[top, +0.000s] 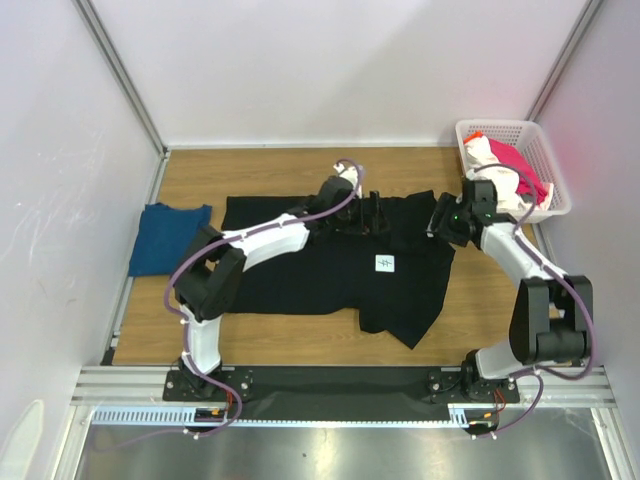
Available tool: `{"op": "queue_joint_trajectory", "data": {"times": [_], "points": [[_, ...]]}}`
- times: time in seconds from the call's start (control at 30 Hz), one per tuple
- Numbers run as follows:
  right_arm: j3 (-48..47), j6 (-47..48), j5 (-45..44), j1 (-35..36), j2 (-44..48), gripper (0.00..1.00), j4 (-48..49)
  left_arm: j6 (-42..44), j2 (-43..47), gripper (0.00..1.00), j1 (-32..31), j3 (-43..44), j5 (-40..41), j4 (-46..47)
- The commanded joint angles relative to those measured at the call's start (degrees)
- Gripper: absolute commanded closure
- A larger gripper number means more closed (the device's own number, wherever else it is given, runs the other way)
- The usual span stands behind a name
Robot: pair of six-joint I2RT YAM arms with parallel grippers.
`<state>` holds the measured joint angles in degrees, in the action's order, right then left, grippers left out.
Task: Fold and stack the t-shirts
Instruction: Fold the tshirt
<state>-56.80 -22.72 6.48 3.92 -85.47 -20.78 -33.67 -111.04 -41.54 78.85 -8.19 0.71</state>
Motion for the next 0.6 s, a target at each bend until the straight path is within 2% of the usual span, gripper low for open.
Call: {"op": "queue_joint_trajectory", "data": {"times": [0.0,0.1,0.23,0.57], "points": [[4.31,-3.9,5.11,-1.02,3.64,0.36,3.89,-2.1,-0.58,0.14,-2.4,-0.62,-0.34,4.56],[10.44,-9.61,7.76,-1.37,5.4,0.37,12.56,-2.63,-0.66,0.16,-3.28,-1.76,2.46,5.09],[14.87,-12.7,7.58,-1.37,4.27,0.37,19.09,-3.51,-0.66,0.17,-3.55,-3.79,3.61,7.55],[16.1,-12.26,6.35,-1.55,-0.48,0.43,25.43,-3.33,-0.75,0.12,-3.72,-5.02,3.97,7.46]]}}
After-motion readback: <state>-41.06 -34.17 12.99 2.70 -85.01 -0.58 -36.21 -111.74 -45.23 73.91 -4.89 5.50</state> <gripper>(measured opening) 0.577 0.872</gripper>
